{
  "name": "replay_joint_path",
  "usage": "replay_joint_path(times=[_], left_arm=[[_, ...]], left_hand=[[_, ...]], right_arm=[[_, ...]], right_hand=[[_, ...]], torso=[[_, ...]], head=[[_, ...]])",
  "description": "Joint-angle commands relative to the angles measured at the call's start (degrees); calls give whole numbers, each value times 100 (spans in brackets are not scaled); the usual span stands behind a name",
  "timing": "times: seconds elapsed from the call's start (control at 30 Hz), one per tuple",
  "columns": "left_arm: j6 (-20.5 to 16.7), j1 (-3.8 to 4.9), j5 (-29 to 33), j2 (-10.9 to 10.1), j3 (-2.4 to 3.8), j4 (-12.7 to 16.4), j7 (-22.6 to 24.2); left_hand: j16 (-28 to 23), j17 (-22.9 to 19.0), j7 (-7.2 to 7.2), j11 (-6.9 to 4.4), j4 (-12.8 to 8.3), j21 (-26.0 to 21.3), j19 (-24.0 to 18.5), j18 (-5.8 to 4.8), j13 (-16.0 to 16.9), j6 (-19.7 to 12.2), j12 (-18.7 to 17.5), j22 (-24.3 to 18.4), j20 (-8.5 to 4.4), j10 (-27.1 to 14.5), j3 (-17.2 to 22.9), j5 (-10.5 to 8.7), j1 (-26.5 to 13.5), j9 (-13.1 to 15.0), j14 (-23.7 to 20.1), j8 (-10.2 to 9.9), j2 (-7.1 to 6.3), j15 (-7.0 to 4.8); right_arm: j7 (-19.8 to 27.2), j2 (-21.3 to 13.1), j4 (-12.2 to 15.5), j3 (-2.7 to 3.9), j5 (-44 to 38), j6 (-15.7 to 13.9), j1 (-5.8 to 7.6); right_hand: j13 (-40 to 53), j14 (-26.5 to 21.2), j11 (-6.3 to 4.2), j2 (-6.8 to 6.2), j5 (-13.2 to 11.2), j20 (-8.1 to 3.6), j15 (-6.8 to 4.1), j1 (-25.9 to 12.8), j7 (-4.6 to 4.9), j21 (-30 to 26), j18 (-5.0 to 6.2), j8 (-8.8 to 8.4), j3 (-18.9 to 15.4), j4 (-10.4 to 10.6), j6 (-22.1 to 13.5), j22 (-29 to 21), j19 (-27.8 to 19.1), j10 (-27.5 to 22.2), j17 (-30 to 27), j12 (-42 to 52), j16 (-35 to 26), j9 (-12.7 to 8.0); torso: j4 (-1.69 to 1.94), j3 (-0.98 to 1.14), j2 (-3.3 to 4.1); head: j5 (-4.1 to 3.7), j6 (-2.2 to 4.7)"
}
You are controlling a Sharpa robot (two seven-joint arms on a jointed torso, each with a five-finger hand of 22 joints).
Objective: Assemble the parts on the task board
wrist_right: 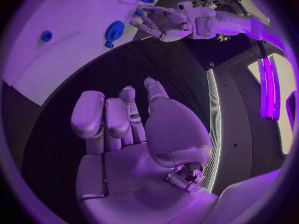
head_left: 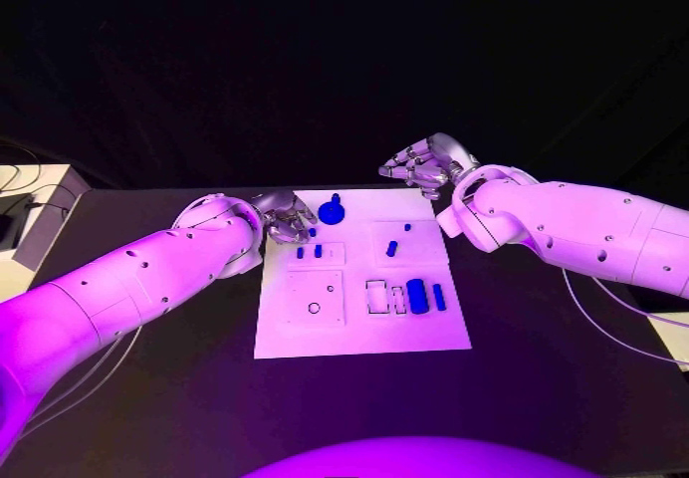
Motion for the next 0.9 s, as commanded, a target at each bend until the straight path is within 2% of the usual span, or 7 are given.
replay_joint_path(times=[0.03,0.37,0.47,0.57,0.7,0.83,0.9], left_arm=[[-77,1,-75,-19,4,-6,-35],[-227,6,-71,-258,98,32,-37],[-432,7,297,-372,146,77,36],[-697,8,1251,-535,223,161,194],[-927,8,2363,-745,312,334,471],[-796,7,3783,-991,370,583,603],[-623,4,4786,-1144,383,739,621]], left_hand=[[-22,-6,-15,11,33,-33,0,18,5,-60,15,-7,-21,-60,-17,6,9,-10,-58,-22,-58,1],[-172,-73,31,91,65,-116,-57,21,2,45,27,-44,14,-284,-13,13,18,-6,-186,-17,-96,52],[-223,-115,153,89,133,-140,-62,24,0,415,39,-59,24,-326,17,19,-38,15,-179,16,-54,54],[-477,-269,322,106,215,-288,-161,9,2,1023,55,-143,37,-306,113,15,-101,28,-272,30,-50,51],[-841,-457,373,129,317,-565,-343,-59,-1,1099,64,-307,87,-350,15,5,-198,31,-472,30,-92,99],[-1417,-746,382,191,506,-1123,-576,-174,-3,1070,57,-696,188,-525,-366,-2,-303,30,-717,28,-138,194],[-2426,-1233,328,307,633,-1950,-1228,-366,-13,982,33,-1217,411,-788,-495,4,-310,29,-1345,25,-92,437]], right_arm=[[51,-11,-21,3,-39,-3,1],[173,-105,-91,2,-143,60,2],[248,-138,-111,2,-265,202,2],[358,-176,-130,0,-488,396,2],[446,-220,-153,-4,-926,537,0],[454,-282,-182,-21,-1573,691,-7],[421,-332,-200,-43,-2042,801,-12]], right_hand=[[-33,-28,13,45,33,-25,-9,14,35,-60,56,-35,15,-43,-52,735,193,-43,-21,-43,-35,-24],[-1284,-125,38,65,-135,-14,1,480,92,-660,121,-62,162,-300,-48,602,76,-94,-273,-1220,-406,-280],[-2192,-146,98,62,-201,13,54,770,151,-958,154,-68,277,-479,-120,532,38,32,-470,-2111,-643,-559],[-3576,-277,199,78,-323,91,172,1064,239,-1518,248,-83,495,-734,-136,384,-42,324,-788,-3365,-982,-958],[-4502,-282,407,40,-806,169,244,1216,265,-1720,310,-81,678,-946,-67,332,-29,196,-990,-4178,-1160,-1231],[-5113,-190,413,-50,-1058,212,247,1233,239,-1673,355,-79,845,-1124,37,371,40,449,-937,-4484,-1053,-1512],[-5114,-164,414,-72,-1114,219,247,1221,212,-1647,359,-79,919,-1189,88,400,70,489,-924,-4589,-1019,-1648]], torso=[[3,-3,-9],[3,-3,-12],[4,-5,-13],[7,-2,-19],[13,-5,-22],[24,-19,-33],[36,-22,-39]], head=[[6,13],[3,58],[0,74],[2,100],[-24,127],[-71,181],[-67,247]])
